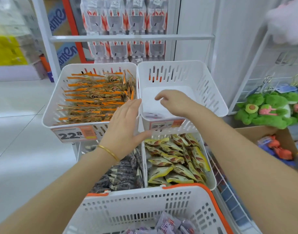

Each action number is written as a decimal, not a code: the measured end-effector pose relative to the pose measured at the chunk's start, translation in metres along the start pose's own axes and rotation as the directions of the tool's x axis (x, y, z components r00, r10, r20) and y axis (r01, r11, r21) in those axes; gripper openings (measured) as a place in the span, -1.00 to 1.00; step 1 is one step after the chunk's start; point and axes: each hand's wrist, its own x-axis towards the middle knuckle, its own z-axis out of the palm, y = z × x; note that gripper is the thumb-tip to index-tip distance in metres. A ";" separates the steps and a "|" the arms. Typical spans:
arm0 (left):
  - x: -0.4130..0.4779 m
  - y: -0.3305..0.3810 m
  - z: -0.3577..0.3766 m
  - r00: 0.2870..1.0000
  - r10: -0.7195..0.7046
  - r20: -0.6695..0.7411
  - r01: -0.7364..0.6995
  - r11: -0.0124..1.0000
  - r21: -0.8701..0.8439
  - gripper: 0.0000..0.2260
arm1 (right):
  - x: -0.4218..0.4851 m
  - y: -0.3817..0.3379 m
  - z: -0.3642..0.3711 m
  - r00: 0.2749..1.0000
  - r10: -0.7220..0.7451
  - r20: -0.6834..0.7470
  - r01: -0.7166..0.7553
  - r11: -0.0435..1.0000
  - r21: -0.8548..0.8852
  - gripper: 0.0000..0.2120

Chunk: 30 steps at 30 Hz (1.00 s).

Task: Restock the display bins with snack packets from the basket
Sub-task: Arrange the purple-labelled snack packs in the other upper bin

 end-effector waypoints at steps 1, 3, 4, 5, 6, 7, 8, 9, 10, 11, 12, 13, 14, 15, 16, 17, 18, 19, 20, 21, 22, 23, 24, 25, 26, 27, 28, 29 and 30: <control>-0.015 0.005 -0.005 0.999 0.033 -0.027 -0.034 0.999 -0.024 -0.26 | -0.023 -0.006 -0.004 0.995 -0.016 -0.095 0.023 0.997 0.068 -0.68; -0.055 0.015 -0.011 0.997 0.080 -0.009 -0.080 0.996 -0.032 -0.35 | -0.080 -0.018 -0.004 0.977 -0.034 -0.208 0.081 0.972 0.222 -0.72; -0.078 0.019 -0.010 0.995 0.072 0.062 -0.070 0.997 -0.032 -0.38 | -0.109 -0.020 0.004 0.977 -0.037 -0.212 0.099 0.951 0.292 -0.75; -0.101 0.024 -0.009 0.984 0.037 0.174 -0.031 0.999 -0.042 -0.41 | -0.136 -0.020 0.018 0.985 -0.031 -0.170 0.091 0.930 0.357 -0.77; -0.124 0.027 -0.005 0.953 -0.012 0.302 0.031 0.998 -0.059 -0.42 | -0.161 -0.015 0.038 0.996 -0.008 -0.084 0.042 0.911 0.411 -0.79; -0.143 0.027 -0.001 0.906 -0.059 0.419 0.091 0.994 -0.056 -0.43 | -0.181 -0.007 0.062 0.999 0.036 0.028 -0.045 0.894 0.445 -0.80; -0.158 0.028 0.004 0.850 -0.095 0.519 0.120 0.993 -0.016 -0.44 | -0.199 0.004 0.088 0.986 0.099 0.136 -0.151 0.881 0.448 -0.81; -0.168 0.029 0.008 0.795 -0.115 0.596 0.115 0.993 0.039 -0.45 | -0.215 0.017 0.116 0.961 0.168 0.219 -0.247 0.880 0.407 -0.81; -0.175 0.030 0.013 0.748 -0.126 0.651 0.094 0.992 0.085 -0.45 | -0.228 0.032 0.142 0.934 0.233 0.270 -0.318 0.887 0.335 -0.79; -0.180 0.032 0.017 0.717 -0.133 0.684 0.074 0.991 0.116 -0.47 | -0.240 0.046 0.165 0.910 0.293 0.294 -0.371 0.892 0.259 -0.77; -0.183 0.034 0.021 0.701 -0.135 0.700 0.058 0.989 0.133 -0.48 | -0.249 0.058 0.186 0.885 0.351 0.305 -0.419 0.887 0.196 -0.76; -0.186 0.035 0.024 0.694 -0.132 0.708 0.040 0.989 0.144 -0.49 | -0.256 0.068 0.203 0.864 0.397 0.311 -0.457 0.876 0.151 -0.75; -0.188 0.034 0.028 0.689 -0.122 0.714 0.017 0.988 0.153 -0.49 | -0.259 0.076 0.217 0.849 0.425 0.313 -0.478 0.871 0.113 -0.74; -0.189 0.033 0.031 0.682 -0.111 0.723 -0.012 0.986 0.163 -0.50 | -0.259 0.081 0.229 0.843 0.435 0.318 -0.477 0.876 0.067 -0.74; -0.191 0.032 0.034 0.675 -0.100 0.731 -0.041 0.984 0.172 -0.50 | -0.258 0.085 0.240 0.837 0.437 0.329 -0.465 0.885 0.008 -0.74; -0.191 0.030 0.036 0.667 -0.092 0.739 -0.065 0.981 0.181 -0.50 | -0.256 0.088 0.250 0.825 0.441 0.353 -0.451 0.890 -0.058 -0.73; -0.190 0.029 0.039 0.663 -0.090 0.743 -0.079 0.979 0.188 -0.51 | -0.254 0.089 0.259 0.806 0.449 0.385 -0.438 0.891 -0.121 -0.69; -0.189 0.028 0.041 0.658 -0.091 0.747 -0.081 0.978 0.190 -0.51 | -0.253 0.088 0.266 0.782 0.458 0.423 -0.428 0.888 -0.171 -0.65; -0.187 0.028 0.044 0.654 -0.090 0.751 -0.078 0.980 0.185 -0.52 | -0.252 0.086 0.271 0.760 0.468 0.451 -0.422 0.883 -0.204 -0.62; -0.186 0.028 0.046 0.648 -0.089 0.756 -0.071 0.982 0.176 -0.53 | -0.252 0.085 0.277 0.749 0.483 0.454 -0.426 0.876 -0.227 -0.61; -0.185 0.028 0.049 0.647 -0.084 0.758 -0.064 0.985 0.163 -0.53 | -0.252 0.083 0.281 0.755 0.498 0.426 -0.431 0.867 -0.250 -0.61; -0.184 0.028 0.052 0.645 -0.078 0.760 -0.058 0.987 0.150 -0.53 | -0.250 0.081 0.284 0.775 0.504 0.381 -0.426 0.862 -0.275 -0.63; -0.183 0.027 0.054 0.645 -0.072 0.761 -0.052 0.989 0.138 -0.53 | -0.250 0.079 0.286 0.797 0.501 0.338 -0.416 0.860 -0.294 -0.68; -0.183 0.026 0.055 0.642 -0.072 0.763 -0.044 0.991 0.130 -0.54 | -0.248 0.078 0.288 0.810 0.499 0.310 -0.417 0.860 -0.295 -0.76; -0.183 0.025 0.056 0.639 -0.073 0.765 -0.036 0.991 0.126 -0.54 | -0.247 0.077 0.288 0.809 0.509 0.295 -0.440 0.856 -0.272 -0.84; -0.183 0.023 0.057 0.634 -0.080 0.769 -0.029 0.992 0.126 -0.54 | -0.247 0.077 0.287 0.796 0.529 0.294 -0.476 0.847 -0.237 -0.87; -0.184 0.022 0.058 0.630 -0.087 0.772 -0.019 0.992 0.127 -0.54 | -0.246 0.077 0.285 0.783 0.548 0.293 -0.508 0.836 -0.206 -0.80; -0.184 0.022 0.059 0.625 -0.092 0.775 -0.004 0.993 0.121 -0.54 | -0.246 0.077 0.280 0.775 0.558 0.295 -0.530 0.829 -0.177 -0.71; -0.183 0.022 0.060 0.627 -0.093 0.774 0.011 0.994 0.110 -0.53 | -0.245 0.077 0.270 0.780 0.556 0.289 -0.537 0.831 -0.148 -0.65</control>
